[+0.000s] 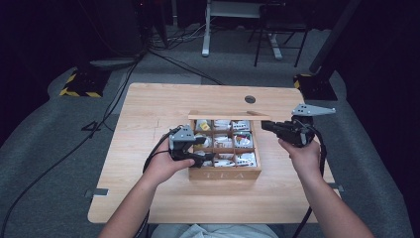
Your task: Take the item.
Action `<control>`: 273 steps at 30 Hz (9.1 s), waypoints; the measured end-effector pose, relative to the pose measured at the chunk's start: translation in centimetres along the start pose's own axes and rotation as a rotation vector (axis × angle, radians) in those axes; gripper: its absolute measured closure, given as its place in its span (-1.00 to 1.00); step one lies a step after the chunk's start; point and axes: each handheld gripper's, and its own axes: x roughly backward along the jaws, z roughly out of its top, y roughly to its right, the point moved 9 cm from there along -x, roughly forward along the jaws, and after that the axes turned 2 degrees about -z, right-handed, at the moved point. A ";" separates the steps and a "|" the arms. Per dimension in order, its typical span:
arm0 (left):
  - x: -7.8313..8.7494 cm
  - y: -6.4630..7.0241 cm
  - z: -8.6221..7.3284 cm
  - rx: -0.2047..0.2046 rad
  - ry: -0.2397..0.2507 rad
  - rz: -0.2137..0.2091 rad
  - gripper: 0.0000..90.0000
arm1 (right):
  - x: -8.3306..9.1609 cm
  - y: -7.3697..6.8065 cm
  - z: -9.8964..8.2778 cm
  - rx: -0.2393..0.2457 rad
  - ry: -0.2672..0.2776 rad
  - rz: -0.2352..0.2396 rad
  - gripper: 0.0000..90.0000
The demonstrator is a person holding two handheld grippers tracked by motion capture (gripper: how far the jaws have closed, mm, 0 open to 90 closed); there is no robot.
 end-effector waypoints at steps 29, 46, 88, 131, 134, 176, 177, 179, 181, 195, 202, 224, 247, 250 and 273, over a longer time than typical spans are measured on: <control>-6.5 -0.1 -0.3 -0.013 -0.185 0.008 0.17 | -0.1 -0.1 0.1 0.005 -0.001 0.013 1.00; -7.8 -0.2 -1.5 0.017 -0.336 0.003 0.45 | -0.1 -0.2 0.1 0.008 -0.005 0.017 1.00; -5.5 0.3 0.7 -0.038 -0.236 -0.044 1.00 | -0.2 -0.3 0.3 0.011 -0.006 0.022 1.00; 3.7 1.5 1.0 -0.088 -0.031 -0.063 1.00 | -0.2 -0.4 0.1 0.007 -0.010 0.024 1.00; 4.5 1.5 0.5 -0.082 -0.016 -0.065 1.00 | -0.2 -0.4 0.1 0.010 -0.014 0.021 1.00; 11.7 -2.4 -4.0 -0.041 -0.031 0.115 0.99 | -0.2 -0.5 0.1 0.005 -0.019 0.017 1.00; 11.7 -2.4 -4.0 -0.041 -0.031 0.115 0.99 | -0.2 -0.5 0.1 0.005 -0.019 0.017 1.00; 11.7 -2.6 -4.2 -0.041 -0.037 0.124 0.99 | -0.2 -0.5 0.1 0.007 -0.020 0.018 1.00; 11.8 -2.9 -4.4 -0.044 -0.039 0.131 0.99 | -0.2 -0.5 0.0 0.008 -0.023 0.018 1.00; 12.2 -5.3 -7.2 0.019 -0.079 0.184 0.99 | -0.1 -0.5 0.0 0.010 -0.025 0.019 1.00; 12.2 -6.7 -8.9 0.054 -0.134 0.224 0.99 | -0.1 -0.5 0.0 0.008 -0.025 0.020 1.00; 12.1 -9.0 -11.6 0.113 -0.218 0.305 0.99 | -0.1 -0.5 0.0 0.007 -0.030 0.020 1.00; 10.6 -8.3 -12.2 0.130 -0.247 0.251 0.53 | -0.1 -0.5 -0.1 0.009 -0.027 0.024 1.00; 10.3 -7.9 -11.8 0.138 -0.219 0.220 0.36 | -0.1 -0.5 -0.1 0.008 -0.026 0.025 1.00; 10.4 -3.5 -9.3 0.071 -0.121 0.141 0.14 | -0.1 -0.5 0.0 0.004 -0.024 0.025 1.00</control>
